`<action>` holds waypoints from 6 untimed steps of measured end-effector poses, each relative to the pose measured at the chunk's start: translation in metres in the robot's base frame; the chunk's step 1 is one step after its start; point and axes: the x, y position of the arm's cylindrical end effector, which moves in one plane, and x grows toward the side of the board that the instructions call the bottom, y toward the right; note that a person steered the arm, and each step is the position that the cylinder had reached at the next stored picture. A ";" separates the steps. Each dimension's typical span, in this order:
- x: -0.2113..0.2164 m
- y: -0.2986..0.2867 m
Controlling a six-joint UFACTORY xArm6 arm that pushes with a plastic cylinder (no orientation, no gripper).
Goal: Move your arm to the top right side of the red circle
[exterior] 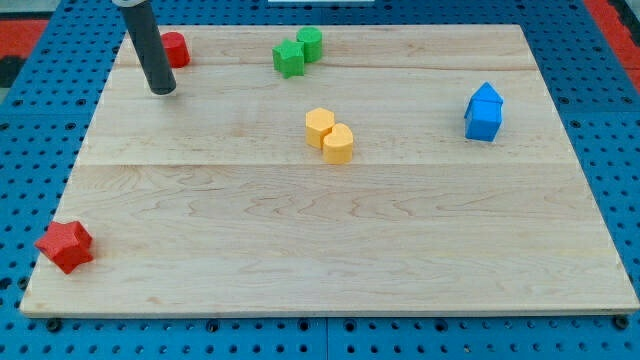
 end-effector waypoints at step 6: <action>-0.038 0.040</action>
